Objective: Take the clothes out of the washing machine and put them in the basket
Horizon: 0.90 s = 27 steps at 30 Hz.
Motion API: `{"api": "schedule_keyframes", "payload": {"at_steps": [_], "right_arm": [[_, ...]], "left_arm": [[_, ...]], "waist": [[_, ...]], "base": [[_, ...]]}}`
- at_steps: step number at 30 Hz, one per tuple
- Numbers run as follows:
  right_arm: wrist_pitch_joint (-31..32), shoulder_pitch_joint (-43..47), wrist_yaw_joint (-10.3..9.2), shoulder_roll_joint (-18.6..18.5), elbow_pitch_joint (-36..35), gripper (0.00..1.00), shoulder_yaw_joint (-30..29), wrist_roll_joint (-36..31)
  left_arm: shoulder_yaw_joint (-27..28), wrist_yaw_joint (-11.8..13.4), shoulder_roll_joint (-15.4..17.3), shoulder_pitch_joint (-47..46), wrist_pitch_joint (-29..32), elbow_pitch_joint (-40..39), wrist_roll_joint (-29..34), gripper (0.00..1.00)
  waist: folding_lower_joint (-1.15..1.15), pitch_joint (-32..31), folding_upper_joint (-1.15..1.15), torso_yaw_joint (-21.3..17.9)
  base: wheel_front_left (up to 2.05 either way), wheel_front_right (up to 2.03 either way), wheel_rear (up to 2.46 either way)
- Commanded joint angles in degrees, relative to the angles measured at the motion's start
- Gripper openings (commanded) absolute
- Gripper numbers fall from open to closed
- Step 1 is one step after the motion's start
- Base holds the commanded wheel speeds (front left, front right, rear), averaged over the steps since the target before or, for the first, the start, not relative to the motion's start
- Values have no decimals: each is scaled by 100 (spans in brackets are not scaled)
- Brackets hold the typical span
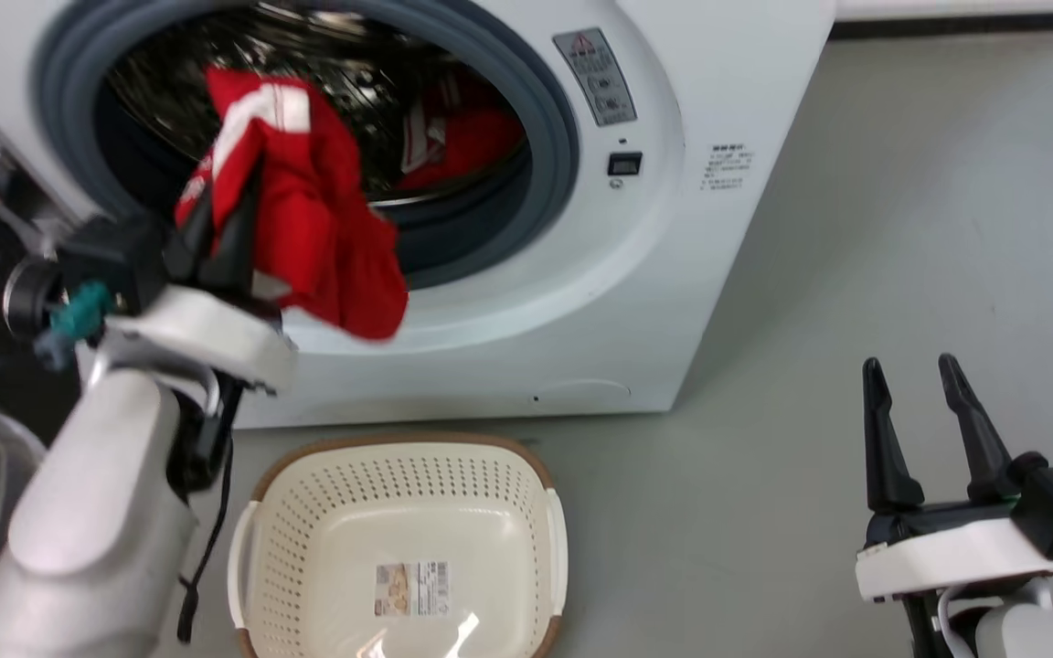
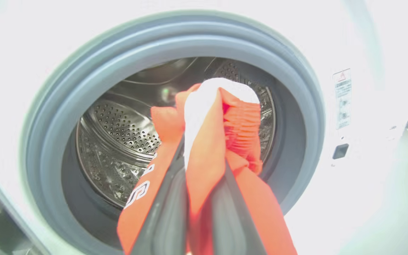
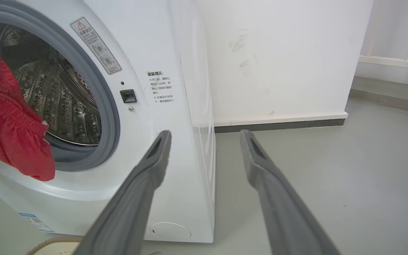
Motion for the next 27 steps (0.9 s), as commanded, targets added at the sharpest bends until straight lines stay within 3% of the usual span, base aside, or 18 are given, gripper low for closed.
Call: {"api": "schedule_keyframes", "payload": {"at_steps": [1,8,14,20,27], "right_arm": [[-12,109,-4,-2,27,100,3,-1],[-12,340,-4,-3,22,100,22,-66],[-12,348,-4,-3,-27,100,36,-104],[-12,205,-4,-2,-96,100,23,-187],[-12,-29,-4,-3,-199,100,-18,-274]], "left_arm": [[48,38,-27,253,-14,-206,41,0],[22,216,-30,1471,55,-1085,21,0],[-172,294,-72,2177,245,-1350,-90,0],[-423,252,-240,2370,280,-787,-73,0],[-739,18,-369,1926,154,639,199,0]], "waist": [[1,-261,0,158],[1,-533,0,328],[1,-389,0,387],[1,-6,0,383],[1,654,0,260]], "base": [[0,0,0],[0,0,0],[0,0,0],[0,0,0],[0,0,0]]}}
